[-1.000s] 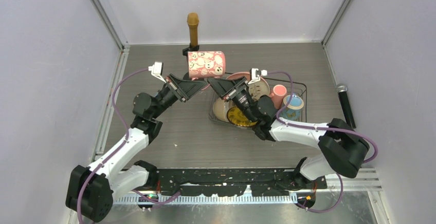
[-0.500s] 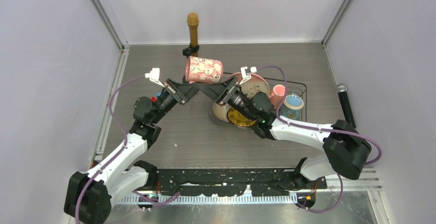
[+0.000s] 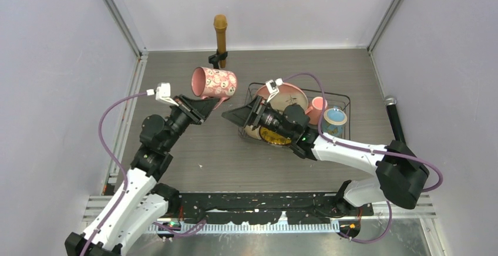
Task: Unload the mixed dishes from the dish rack
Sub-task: Place the cup at the center of the board.
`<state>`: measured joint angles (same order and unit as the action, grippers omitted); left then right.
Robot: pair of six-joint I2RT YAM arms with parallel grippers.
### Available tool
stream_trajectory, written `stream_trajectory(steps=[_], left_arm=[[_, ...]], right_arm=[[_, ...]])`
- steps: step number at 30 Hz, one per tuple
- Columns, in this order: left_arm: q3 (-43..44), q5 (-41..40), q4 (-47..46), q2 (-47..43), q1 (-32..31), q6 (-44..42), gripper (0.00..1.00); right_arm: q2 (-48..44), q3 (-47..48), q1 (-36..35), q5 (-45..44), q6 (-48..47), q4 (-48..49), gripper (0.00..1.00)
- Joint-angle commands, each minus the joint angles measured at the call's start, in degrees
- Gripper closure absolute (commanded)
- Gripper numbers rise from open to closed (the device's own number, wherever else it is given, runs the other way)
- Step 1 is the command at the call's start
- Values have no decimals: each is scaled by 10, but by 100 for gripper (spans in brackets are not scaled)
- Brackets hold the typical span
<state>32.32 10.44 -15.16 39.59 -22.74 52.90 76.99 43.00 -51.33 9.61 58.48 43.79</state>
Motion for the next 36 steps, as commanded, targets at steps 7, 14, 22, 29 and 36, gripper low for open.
stream_trajectory(steps=[7,14,22,29,36], left_arm=[[75,-179,111,-54,2,-185,100],[10,-237,90,-33,2,-235,100],[-77,-268,-24,18,2,-300,100],[-86,-285,-59,104,2,-304,100],[-94,-282,-107,167,1,-303,100]], right_arm=[[-32,5,-4,-27,-81,-129,1],[-135,-18,-4,-139,-161,-221,1],[-219,-44,-3,-238,-195,-291,1],[-262,-58,-3,-285,-205,-322,1],[-295,-68,-3,-318,-211,-351,1]])
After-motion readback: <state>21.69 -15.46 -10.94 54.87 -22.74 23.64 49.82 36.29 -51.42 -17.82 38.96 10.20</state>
